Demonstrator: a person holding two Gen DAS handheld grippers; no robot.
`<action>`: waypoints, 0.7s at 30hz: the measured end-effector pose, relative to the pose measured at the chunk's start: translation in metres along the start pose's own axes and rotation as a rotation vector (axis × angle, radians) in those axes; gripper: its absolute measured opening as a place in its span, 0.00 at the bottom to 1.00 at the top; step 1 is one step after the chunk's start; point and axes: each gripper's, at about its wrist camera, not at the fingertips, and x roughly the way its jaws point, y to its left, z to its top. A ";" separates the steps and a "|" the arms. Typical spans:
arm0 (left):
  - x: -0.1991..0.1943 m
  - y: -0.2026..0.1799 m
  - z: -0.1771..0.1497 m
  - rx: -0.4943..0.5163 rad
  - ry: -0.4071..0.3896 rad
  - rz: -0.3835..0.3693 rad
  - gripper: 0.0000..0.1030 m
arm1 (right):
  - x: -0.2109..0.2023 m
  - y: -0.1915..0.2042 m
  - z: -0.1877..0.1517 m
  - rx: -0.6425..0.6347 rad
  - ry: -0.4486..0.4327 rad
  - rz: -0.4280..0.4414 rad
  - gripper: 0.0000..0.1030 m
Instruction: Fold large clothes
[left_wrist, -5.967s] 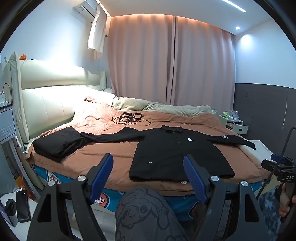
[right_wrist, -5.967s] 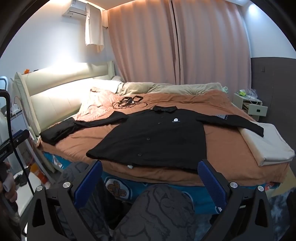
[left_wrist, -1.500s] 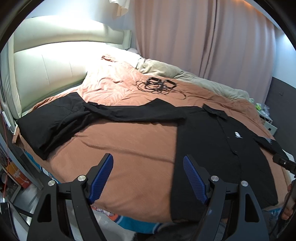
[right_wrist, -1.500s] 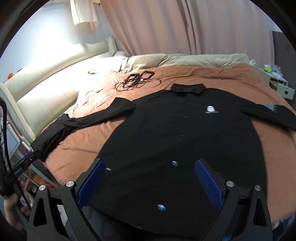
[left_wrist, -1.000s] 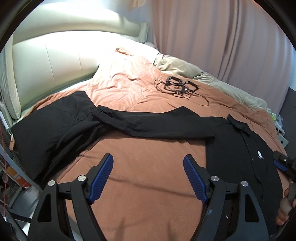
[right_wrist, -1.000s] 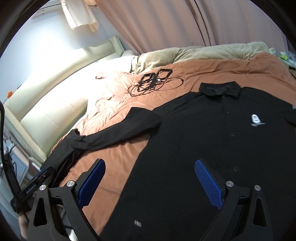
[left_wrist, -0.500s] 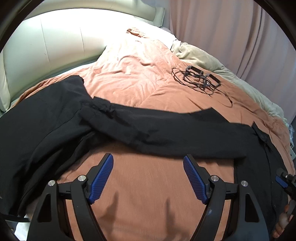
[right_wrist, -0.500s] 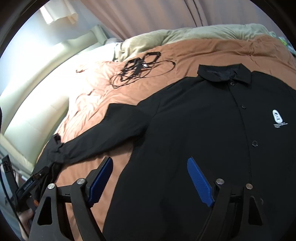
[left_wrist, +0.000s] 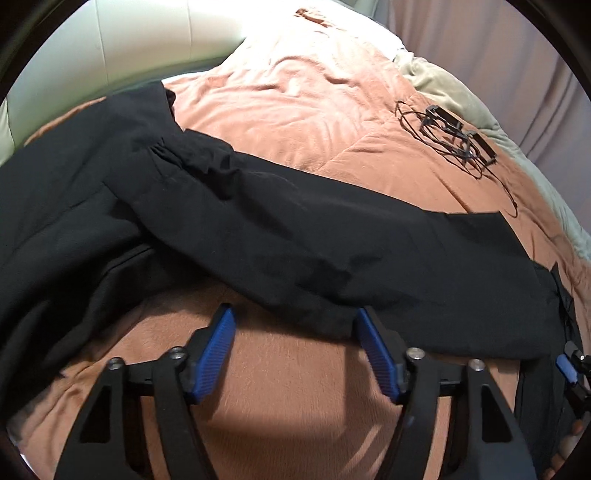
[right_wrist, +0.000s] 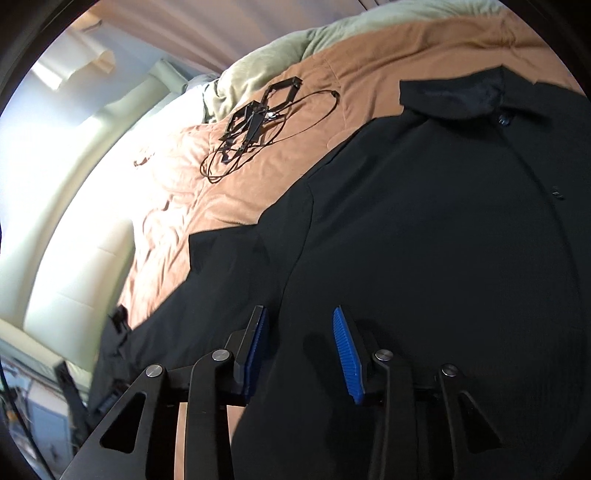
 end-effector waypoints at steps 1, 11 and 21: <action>0.004 0.001 0.002 -0.006 -0.009 -0.003 0.53 | 0.005 -0.002 0.002 0.015 0.007 0.015 0.31; -0.018 -0.022 0.020 0.038 -0.109 -0.066 0.05 | 0.060 -0.032 0.002 0.185 0.120 0.157 0.11; -0.112 -0.081 0.062 0.109 -0.287 -0.202 0.04 | 0.029 -0.039 -0.001 0.215 0.145 0.173 0.14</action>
